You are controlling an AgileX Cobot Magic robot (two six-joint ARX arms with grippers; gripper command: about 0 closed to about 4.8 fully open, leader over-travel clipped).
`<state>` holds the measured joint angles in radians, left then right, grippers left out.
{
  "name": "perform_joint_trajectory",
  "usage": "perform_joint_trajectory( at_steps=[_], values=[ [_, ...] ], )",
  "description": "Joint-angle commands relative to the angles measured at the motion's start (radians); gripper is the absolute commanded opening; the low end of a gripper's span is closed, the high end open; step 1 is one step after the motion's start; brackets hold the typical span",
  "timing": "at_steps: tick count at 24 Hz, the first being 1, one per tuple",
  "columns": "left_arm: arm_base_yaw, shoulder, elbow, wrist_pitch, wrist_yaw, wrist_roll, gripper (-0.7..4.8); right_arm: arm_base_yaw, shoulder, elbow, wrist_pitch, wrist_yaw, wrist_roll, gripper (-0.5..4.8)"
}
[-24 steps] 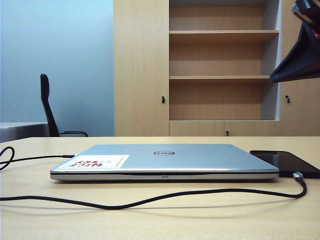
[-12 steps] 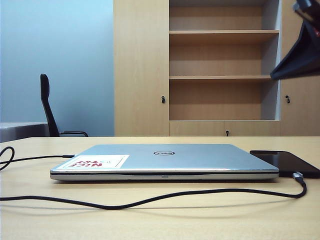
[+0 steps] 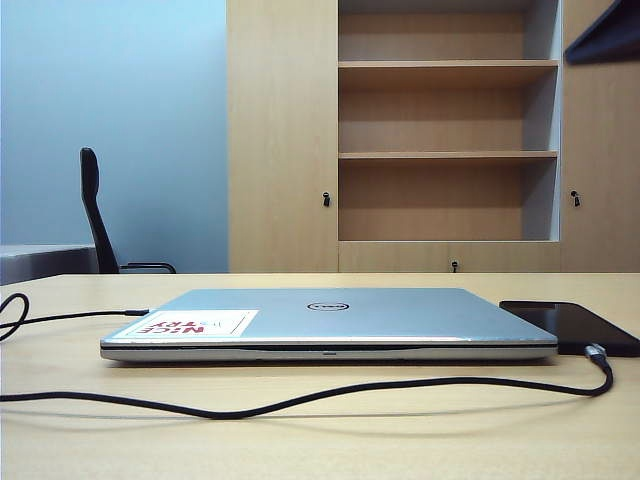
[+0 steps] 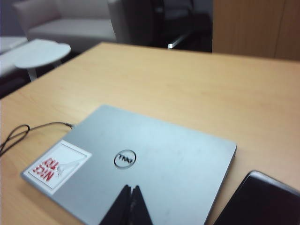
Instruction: Pick up the charging cable and the phone, plug the charging cable into the charging port on the phone, and finally place them back on the table.
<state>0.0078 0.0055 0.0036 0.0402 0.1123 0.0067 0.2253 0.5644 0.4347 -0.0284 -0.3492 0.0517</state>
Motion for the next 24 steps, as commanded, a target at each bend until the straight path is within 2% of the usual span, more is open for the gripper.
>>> perform_joint_trajectory(
  at_steps=[1,5,7,9,12,15,21,24],
  values=[
    [0.001,0.000,0.000,0.013,0.002,0.001,-0.06,-0.014,-0.093,-0.068,0.041,0.169,0.000,-0.01],
    [0.001,0.000,0.000,0.013,0.002,0.001,-0.06,-0.018,-0.202,-0.158,0.047,0.360,0.000,-0.01],
    [0.001,0.000,0.000,0.013,0.002,0.001,-0.06,-0.020,-0.317,-0.279,0.124,0.523,0.000,-0.01],
    [0.001,0.000,0.000,0.013,0.002,0.001,-0.06,-0.028,-0.373,-0.332,0.151,0.555,0.000,-0.01],
    [0.001,0.000,0.000,0.013,0.002,0.001,-0.06,-0.092,-0.508,-0.422,0.163,0.552,0.000,-0.01],
    [0.001,0.000,0.000,0.013,0.002,0.001,-0.06,-0.149,-0.570,-0.434,0.130,0.539,0.000,-0.01],
    [0.001,0.000,0.000,0.013,0.002,0.001,-0.06,-0.256,-0.567,-0.434,0.140,0.352,0.000,-0.01],
    [0.001,0.000,0.000,0.013,0.002,0.001,-0.06,-0.267,-0.567,-0.434,0.137,0.346,0.000,-0.01]
  ],
)
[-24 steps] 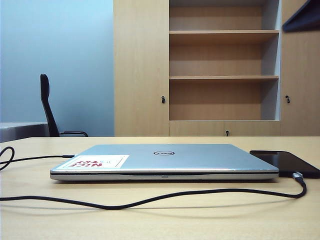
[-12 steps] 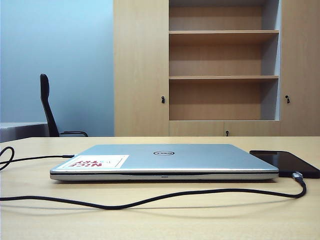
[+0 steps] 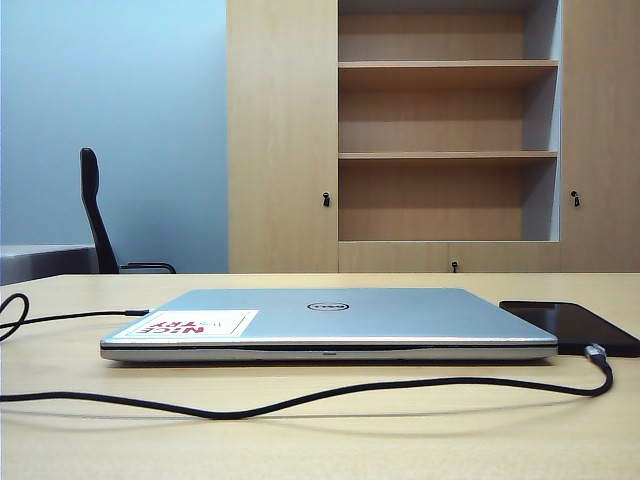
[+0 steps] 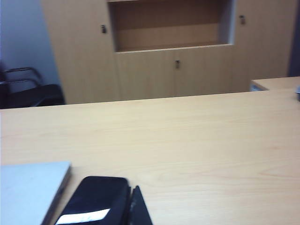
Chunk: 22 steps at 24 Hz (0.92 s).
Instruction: Pick up the charging cable and the phone, plug the charging cable into the charging port on the phone, and finally place them back on the table.
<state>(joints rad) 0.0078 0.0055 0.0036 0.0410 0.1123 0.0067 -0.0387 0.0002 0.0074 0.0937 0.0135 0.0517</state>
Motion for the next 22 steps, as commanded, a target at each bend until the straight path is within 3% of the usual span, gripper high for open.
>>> perform_joint_trajectory(
  at_steps=[1,22],
  values=[
    [0.001,0.000,0.000,0.013,0.002,0.001,-0.06,-0.001,-0.003,-0.006,0.015,-0.009,0.000,-0.01],
    [0.001,0.000,0.000,0.013,0.002,0.001,-0.06,0.037,-0.003,-0.006,-0.007,-0.019,0.000,-0.01]
  ],
)
